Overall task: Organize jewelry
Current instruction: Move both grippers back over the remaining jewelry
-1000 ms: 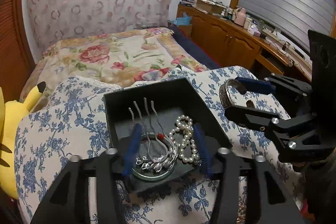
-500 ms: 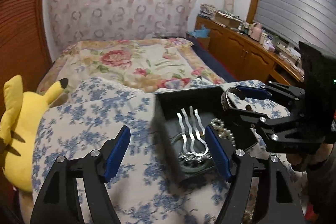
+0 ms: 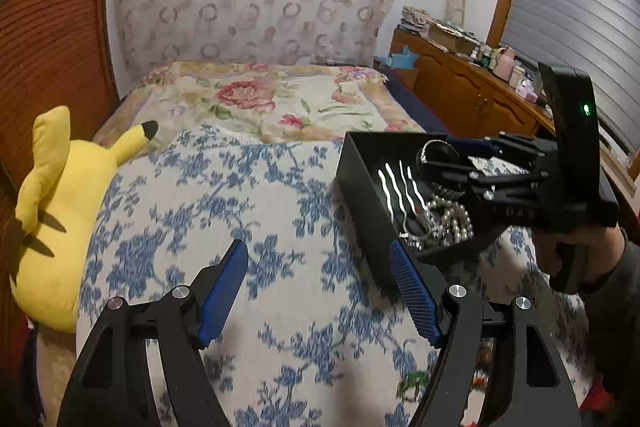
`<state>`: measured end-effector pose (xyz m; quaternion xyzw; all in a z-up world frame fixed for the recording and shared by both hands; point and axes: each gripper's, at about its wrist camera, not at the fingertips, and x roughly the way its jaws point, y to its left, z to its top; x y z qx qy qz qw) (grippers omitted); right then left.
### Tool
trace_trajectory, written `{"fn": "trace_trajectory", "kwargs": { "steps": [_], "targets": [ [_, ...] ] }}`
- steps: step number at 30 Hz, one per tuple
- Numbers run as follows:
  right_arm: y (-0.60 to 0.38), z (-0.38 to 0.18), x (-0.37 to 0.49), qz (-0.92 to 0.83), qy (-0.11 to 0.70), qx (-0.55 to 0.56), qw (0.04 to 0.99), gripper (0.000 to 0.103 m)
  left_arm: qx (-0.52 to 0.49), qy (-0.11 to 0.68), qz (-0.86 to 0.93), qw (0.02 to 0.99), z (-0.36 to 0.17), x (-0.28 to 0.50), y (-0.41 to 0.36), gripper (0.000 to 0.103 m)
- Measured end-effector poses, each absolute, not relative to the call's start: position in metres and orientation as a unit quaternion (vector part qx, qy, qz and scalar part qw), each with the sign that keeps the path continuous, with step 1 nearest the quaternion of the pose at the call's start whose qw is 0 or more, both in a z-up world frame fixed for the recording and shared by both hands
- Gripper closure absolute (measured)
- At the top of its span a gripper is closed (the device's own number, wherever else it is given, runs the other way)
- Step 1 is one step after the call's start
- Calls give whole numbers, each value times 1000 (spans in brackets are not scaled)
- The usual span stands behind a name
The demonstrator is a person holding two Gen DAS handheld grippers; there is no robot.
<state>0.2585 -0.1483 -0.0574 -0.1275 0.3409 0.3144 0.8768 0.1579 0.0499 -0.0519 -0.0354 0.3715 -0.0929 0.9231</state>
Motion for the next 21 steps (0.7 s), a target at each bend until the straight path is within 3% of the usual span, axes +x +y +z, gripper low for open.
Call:
{"fn": "trace_trajectory", "kwargs": {
  "steps": [3,13,21],
  "targets": [
    [-153,-52,250,312,334,-123,881,32,-36,373,-92,923,-54,146,50,33],
    [-188,-37,184,305,319,-98,892,32,-22,374,-94,922,-60,100,36,17],
    [-219,-50,125,289,328,-97,894,32,-8,386,-108,916,-71,66,18,16]
  ]
}}
